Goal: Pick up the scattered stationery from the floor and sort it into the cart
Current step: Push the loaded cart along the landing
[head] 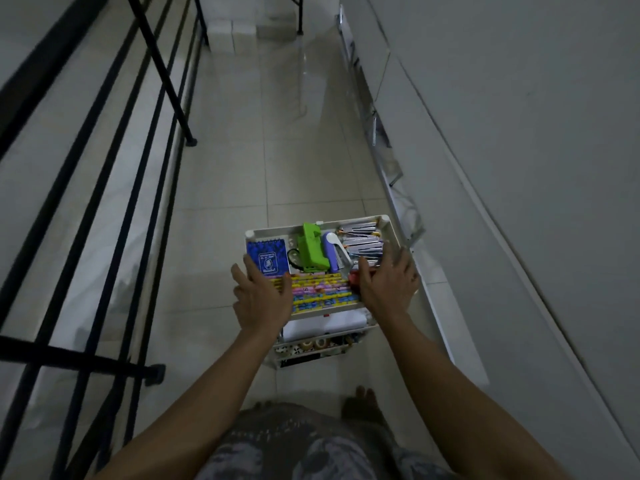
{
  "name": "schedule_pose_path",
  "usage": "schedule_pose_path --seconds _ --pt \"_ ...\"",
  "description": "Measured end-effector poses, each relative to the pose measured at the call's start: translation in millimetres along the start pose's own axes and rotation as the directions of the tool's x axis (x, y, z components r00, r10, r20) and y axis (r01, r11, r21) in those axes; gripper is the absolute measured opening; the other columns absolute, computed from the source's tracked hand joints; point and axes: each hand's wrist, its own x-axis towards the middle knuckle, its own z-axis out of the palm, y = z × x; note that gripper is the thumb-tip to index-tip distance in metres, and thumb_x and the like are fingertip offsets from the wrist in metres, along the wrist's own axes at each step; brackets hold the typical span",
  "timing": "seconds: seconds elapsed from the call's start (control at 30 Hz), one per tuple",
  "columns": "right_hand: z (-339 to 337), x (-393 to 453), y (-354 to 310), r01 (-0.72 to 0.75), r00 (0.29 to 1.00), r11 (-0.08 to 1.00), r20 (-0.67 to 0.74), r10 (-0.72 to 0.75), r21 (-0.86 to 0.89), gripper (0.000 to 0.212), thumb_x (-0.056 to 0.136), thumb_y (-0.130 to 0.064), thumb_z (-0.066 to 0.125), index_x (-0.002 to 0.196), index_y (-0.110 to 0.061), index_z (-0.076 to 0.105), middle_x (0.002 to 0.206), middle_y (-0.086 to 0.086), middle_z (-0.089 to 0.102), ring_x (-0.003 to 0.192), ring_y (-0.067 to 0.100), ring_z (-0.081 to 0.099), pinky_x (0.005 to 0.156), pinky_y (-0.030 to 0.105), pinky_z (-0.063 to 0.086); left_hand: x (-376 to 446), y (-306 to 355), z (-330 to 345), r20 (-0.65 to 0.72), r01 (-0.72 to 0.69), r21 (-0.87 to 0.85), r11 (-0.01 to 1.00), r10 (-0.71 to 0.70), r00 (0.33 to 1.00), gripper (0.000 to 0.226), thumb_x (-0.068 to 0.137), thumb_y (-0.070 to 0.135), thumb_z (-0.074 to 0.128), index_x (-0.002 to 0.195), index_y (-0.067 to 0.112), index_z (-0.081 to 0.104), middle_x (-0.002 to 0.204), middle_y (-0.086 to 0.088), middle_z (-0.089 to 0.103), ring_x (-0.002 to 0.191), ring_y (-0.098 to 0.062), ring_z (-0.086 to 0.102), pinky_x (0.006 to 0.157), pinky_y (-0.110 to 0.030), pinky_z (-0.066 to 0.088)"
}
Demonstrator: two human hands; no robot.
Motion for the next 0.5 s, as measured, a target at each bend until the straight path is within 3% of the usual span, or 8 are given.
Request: schedule_pose_path --seconds 0.13,0.5 --pt "-5.5 -4.7 -0.1 -0.022 0.999 0.999 0.029 0.023 -0.033 0.071 0.091 -0.064 0.038 0.146 -0.020 0.031 0.151 0.016 0.030 0.126 0.038 0.038 0.100 0.048 0.031 6.6 -4.6 -4.0 -0.002 -0.132 -0.007 0.991 0.132 0.991 0.079 0.091 0.051 0.049 0.148 0.008 0.016 0.138 -0.015 0.032 0.104 -0.039 0.054 0.076 -0.044 0.047" --pt "-11.2 -17.0 -7.8 -0.169 0.963 0.985 0.203 0.175 -0.045 0.081 0.090 -0.071 0.024 0.153 -0.026 0.002 0.157 0.021 0.008 0.137 0.042 0.022 0.107 0.058 0.019 63.4 9.0 -10.1 0.105 -0.355 -0.006 0.935 0.353 0.930 0.077 0.087 0.055 0.055 0.144 0.012 0.027 0.140 -0.013 0.039 0.113 -0.037 0.054 0.088 -0.043 0.047"
